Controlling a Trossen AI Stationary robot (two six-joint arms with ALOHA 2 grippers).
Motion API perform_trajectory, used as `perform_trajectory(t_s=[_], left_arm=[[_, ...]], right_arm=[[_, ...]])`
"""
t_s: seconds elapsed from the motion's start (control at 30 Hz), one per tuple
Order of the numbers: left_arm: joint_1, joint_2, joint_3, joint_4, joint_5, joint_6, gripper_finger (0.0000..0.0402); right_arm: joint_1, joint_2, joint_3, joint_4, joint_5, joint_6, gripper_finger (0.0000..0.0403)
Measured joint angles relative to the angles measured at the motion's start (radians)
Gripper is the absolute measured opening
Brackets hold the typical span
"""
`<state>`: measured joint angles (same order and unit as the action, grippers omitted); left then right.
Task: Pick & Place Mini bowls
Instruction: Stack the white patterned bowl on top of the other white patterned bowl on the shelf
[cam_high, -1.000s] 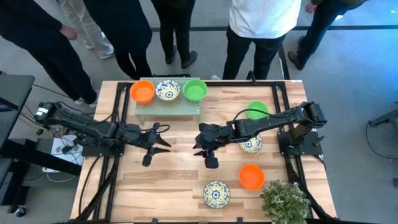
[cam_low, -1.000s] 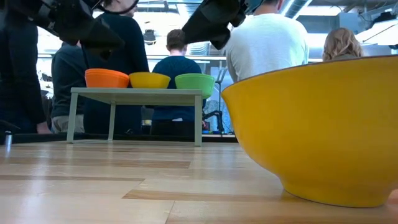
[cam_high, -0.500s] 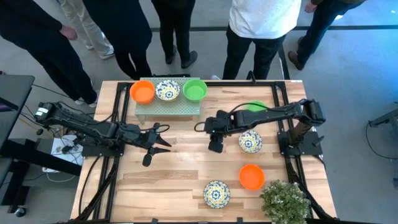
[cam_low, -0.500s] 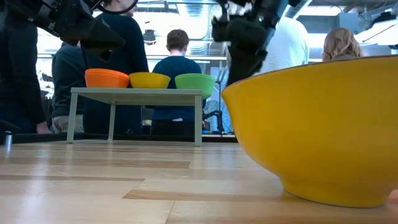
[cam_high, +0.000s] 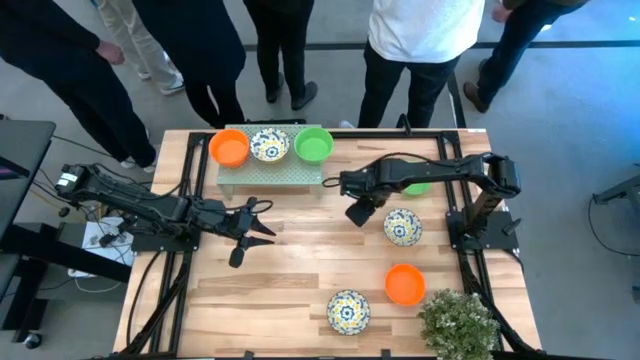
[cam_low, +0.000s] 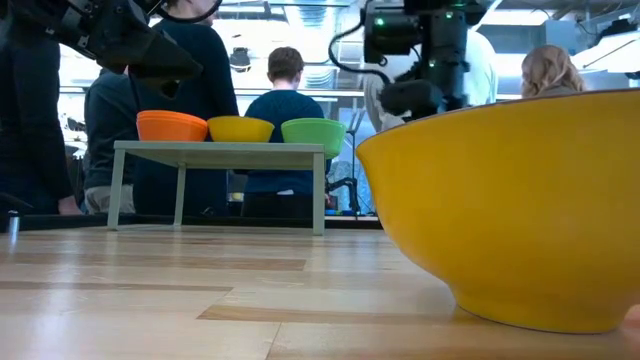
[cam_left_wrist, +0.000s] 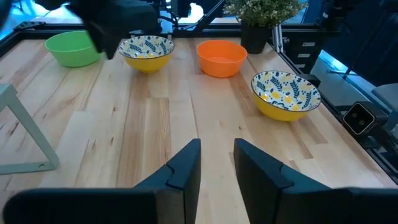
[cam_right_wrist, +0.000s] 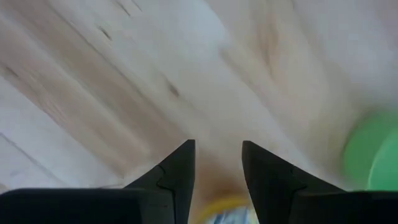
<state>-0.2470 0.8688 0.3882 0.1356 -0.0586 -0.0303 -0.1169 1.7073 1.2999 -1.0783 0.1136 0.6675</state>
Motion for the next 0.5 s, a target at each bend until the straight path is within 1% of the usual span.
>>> perform_trajectory(t_s=[0.1,0.2,0.3,0.5], left_arm=[[0.000,0.000,0.000,0.000,0.000,-0.001,0.0097],[0.000,0.000,0.000,0.000,0.000,-0.003,0.0097],[0.000,0.000,0.000,0.000,0.000,-0.005,0.0097],[0.000,0.000,0.000,0.000,0.000,-0.005,0.0097]], right_arm=[[0.017,0.000,0.000,-0.092,-0.050,0.200,0.0127],[0.053,0.000,0.000,-0.152,-0.059,0.357,0.0127],[0.099,0.000,0.000,-0.182,-0.063,0.428,0.0127],[0.200,0.000,0.000,-0.153,-0.060,0.571,0.0127]])
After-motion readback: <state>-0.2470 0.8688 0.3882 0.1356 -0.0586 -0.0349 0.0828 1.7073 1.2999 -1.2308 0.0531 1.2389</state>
